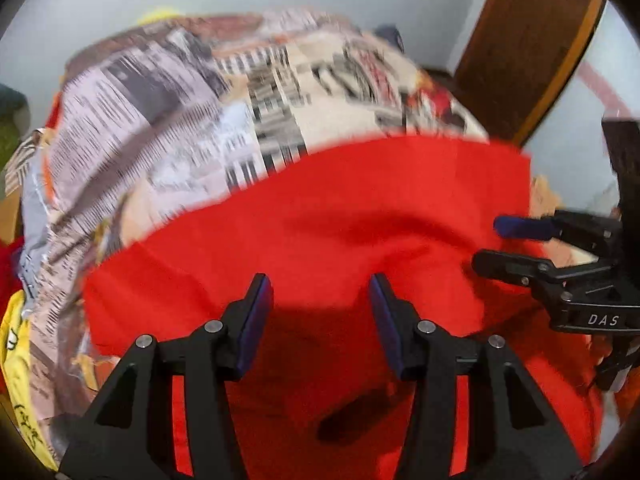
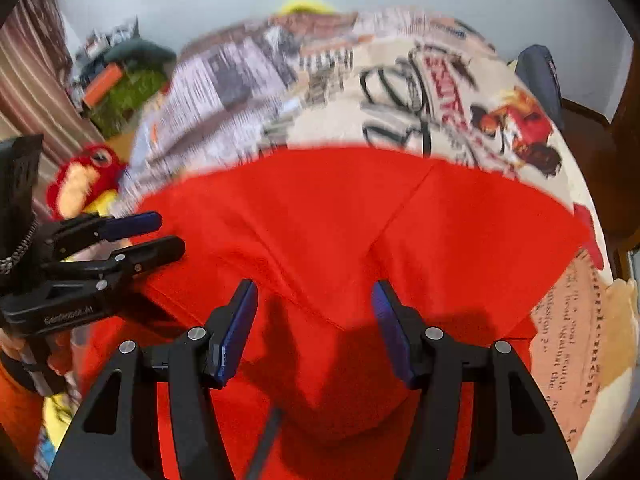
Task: Fold large clothes
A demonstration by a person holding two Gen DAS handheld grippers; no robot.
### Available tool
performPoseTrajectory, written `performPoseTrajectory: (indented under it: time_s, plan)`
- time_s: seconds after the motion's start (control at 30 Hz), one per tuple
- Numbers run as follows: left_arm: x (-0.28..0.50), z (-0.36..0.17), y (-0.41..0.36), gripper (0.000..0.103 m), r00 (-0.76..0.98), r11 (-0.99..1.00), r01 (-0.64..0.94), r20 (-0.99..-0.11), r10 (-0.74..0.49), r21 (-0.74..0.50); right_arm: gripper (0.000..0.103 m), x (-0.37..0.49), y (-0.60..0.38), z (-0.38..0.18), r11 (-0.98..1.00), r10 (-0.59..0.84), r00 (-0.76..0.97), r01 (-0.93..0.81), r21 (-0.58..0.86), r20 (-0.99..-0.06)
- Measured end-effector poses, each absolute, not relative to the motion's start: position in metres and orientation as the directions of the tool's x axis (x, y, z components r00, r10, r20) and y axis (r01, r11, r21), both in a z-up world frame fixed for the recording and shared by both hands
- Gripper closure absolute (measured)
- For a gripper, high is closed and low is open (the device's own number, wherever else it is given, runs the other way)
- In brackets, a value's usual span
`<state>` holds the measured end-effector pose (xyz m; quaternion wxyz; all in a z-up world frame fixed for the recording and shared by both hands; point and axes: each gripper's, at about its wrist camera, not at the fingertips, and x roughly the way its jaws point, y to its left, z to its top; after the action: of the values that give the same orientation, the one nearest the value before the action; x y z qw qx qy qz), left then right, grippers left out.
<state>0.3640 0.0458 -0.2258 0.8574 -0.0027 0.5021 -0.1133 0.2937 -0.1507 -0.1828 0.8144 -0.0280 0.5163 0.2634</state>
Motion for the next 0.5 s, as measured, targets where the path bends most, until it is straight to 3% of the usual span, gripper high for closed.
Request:
performPoseTrajectory:
  time_s: [0.17, 0.23, 0.3, 0.4, 0.5]
  plan:
    - [0.343, -0.248, 0.038, 0.051, 0.467, 0.974, 0.221, -0.871, -0.154, -0.053, 0.044, 0.285, -0.156, -0.213, 0.847, 0.349, 0.261, -0.499, 0.184, -0.9]
    - [0.333, -0.247, 0.037, 0.046, 0.475, 0.974, 0.225, -0.87, -0.134, -0.027, 0.043, 0.278, -0.16, -0.209, 0.84, 0.348, 0.259, -0.513, 0.177, -0.901]
    - [0.322, -0.248, 0.038, 0.034, 0.473, 0.975, 0.224, -0.875, -0.108, 0.001, 0.042, 0.271, -0.164, -0.207, 0.841, 0.332, 0.267, -0.517, 0.156, -0.905]
    - [0.308, -0.25, 0.044, 0.031, 0.459, 0.977, 0.215, -0.883, -0.104, -0.003, 0.032, 0.264, -0.168, -0.208, 0.852, 0.283, 0.277, -0.512, 0.108, -0.918]
    - [0.292, -0.247, 0.054, 0.03, 0.461, 0.983, 0.178, -0.88, -0.117, -0.037, 0.032, 0.255, -0.179, -0.21, 0.862, 0.279, 0.249, -0.491, 0.127, -0.927]
